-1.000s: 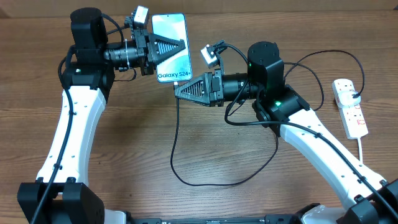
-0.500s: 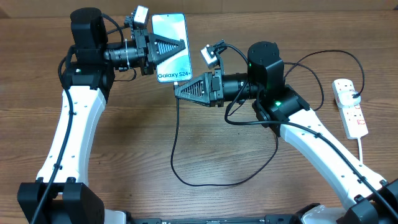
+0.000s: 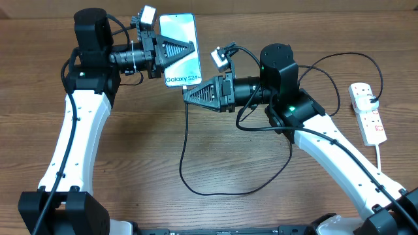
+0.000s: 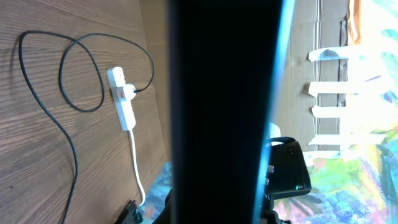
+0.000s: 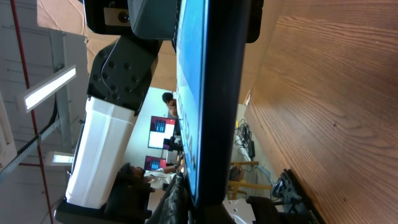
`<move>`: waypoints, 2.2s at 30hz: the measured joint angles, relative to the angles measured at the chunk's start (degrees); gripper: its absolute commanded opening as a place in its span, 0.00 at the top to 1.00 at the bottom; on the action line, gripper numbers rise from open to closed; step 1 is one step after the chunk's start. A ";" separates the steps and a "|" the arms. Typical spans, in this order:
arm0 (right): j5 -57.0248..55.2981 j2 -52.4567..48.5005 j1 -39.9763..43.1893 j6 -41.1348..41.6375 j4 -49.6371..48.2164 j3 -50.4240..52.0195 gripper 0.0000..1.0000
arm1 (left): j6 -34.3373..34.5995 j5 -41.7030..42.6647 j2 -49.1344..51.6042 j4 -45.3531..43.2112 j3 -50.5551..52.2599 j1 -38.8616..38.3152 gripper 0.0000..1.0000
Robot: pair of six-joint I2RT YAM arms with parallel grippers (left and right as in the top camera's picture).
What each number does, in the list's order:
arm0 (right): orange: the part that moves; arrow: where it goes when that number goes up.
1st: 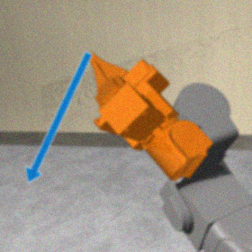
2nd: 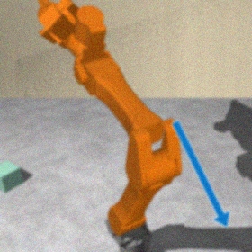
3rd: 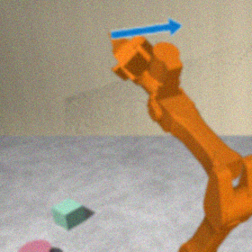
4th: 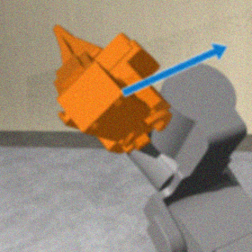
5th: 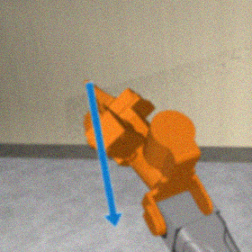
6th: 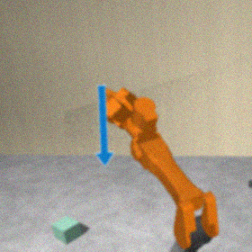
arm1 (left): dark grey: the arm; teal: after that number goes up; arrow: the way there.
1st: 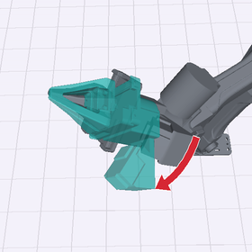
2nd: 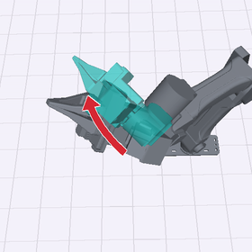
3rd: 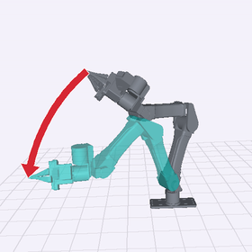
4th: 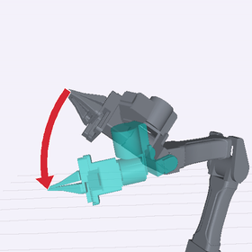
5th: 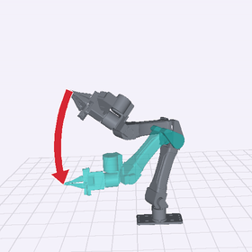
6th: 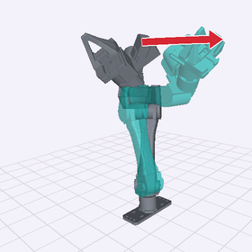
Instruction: Plug charger to phone and switch on socket
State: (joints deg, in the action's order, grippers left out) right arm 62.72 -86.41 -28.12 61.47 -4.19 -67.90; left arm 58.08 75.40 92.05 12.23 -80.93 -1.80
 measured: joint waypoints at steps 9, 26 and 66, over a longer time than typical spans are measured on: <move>-0.52 0.00 0.00 0.02 -0.33 0.00 0.96 | 0.00 -0.02 0.00 -0.04 0.00 0.02 0.96; -1.27 0.00 -0.11 1.18 -0.50 0.00 0.96 | -1.14 -0.26 0.00 -0.20 0.00 -0.24 0.96; 1.73 0.31 -0.09 -1.95 0.13 -0.02 0.96 | -1.20 3.04 0.02 -1.57 0.00 -1.16 0.96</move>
State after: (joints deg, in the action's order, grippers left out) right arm 64.45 -86.11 -28.21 59.53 -4.05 -67.92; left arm 56.88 78.43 92.07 10.66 -80.93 -2.96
